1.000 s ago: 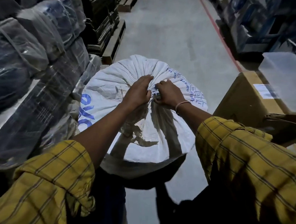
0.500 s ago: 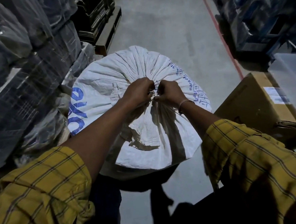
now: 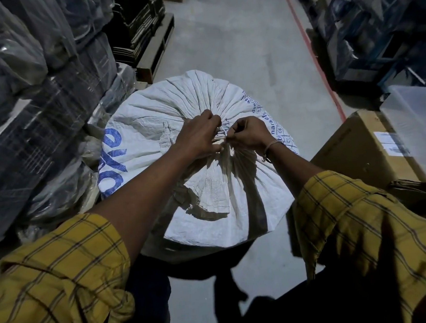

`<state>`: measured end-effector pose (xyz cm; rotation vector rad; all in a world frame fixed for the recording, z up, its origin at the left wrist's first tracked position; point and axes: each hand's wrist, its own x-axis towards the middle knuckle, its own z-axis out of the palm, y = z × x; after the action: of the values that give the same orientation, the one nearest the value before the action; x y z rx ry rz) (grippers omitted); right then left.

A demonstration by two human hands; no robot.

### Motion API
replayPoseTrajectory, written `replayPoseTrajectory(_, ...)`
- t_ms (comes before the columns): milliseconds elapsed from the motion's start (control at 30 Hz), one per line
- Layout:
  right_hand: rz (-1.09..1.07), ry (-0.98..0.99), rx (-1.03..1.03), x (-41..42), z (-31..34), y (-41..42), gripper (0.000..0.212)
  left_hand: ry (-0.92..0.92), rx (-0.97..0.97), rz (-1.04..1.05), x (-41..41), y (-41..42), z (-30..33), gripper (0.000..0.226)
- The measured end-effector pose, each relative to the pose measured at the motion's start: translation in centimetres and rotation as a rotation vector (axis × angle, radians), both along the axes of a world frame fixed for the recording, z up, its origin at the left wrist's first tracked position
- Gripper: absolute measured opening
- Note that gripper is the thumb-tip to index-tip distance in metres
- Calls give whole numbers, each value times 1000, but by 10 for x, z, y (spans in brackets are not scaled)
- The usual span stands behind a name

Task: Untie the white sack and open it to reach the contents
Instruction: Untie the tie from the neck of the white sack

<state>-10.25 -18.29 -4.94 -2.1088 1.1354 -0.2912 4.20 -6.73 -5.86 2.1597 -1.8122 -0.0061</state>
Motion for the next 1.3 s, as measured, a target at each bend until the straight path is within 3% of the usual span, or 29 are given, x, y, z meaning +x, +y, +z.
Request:
replayPoseTrajectory(133,8,-35,39,1,-5,-5,23,-55,-78,-22,-10,-4,0,49)
replayPoseTrajectory(267,1,-64,63,-2,-1,-4,7,-21,-165,53,-18,-11,-3,25)
replayPoseTrajectory(500,-29,-62,-2,2,-7,-4,17,246,-236,184,-21,-19,-28,6)
replayPoseTrajectory(700,-102,-241,171,-18,-23,-8,34,523,-291,177,-22,-18,-35,3)
replayPoseTrajectory(800,-112,-292,222,-16,-24,-4,47,535,-301,155,-23,-17,-37,4)
replayPoseTrajectory(967,-156,-321,279,-7,-16,2,45,488,-326,134,-22,-14,-35,3)
replayPoseTrajectory(1133,-221,-443,395,-17,-2,13,24,391,-327,79,-16,-9,-34,3)
replayPoseTrajectory(1300,-272,-519,426,-18,-3,8,25,399,-343,78,-23,-10,-36,8)
